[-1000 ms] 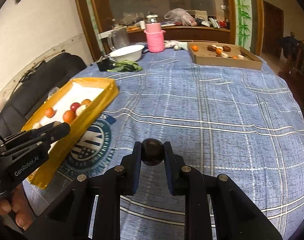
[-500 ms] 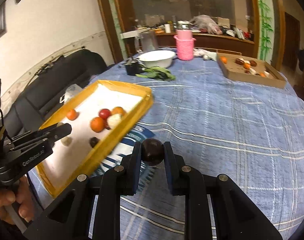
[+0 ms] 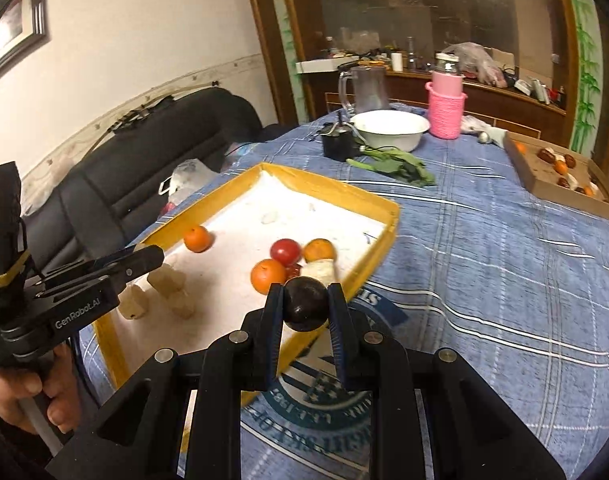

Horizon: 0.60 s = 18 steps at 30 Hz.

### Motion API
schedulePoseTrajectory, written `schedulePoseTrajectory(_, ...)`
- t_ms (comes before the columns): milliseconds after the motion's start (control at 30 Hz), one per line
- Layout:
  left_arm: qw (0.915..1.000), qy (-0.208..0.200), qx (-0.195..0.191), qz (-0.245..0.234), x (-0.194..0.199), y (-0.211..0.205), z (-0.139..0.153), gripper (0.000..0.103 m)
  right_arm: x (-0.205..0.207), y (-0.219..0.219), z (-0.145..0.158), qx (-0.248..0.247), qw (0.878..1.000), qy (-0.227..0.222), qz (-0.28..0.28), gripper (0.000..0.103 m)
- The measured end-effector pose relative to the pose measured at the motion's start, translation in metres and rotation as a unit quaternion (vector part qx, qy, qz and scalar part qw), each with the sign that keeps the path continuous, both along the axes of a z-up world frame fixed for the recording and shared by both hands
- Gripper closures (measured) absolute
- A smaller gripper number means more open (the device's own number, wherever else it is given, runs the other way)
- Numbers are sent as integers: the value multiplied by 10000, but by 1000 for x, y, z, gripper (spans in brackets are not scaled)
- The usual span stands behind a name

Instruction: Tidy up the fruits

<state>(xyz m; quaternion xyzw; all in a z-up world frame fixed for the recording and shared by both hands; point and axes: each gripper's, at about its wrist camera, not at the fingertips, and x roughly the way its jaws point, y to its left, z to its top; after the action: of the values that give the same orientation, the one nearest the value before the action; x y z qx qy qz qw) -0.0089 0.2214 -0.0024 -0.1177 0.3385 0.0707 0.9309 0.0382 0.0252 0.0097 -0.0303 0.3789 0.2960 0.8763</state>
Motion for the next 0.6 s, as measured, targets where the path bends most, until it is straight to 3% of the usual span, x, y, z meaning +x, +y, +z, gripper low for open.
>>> schedulePoseTrajectory(500, 9990, 355, 28, 277, 21, 25, -18, 79, 35, 30, -25, -66, 9995, 254, 200, 83)
schedulePoseTrajectory(600, 9974, 515, 277, 432, 32, 20, -20, 79, 48, 34, -27, -46, 9994, 298, 143, 83)
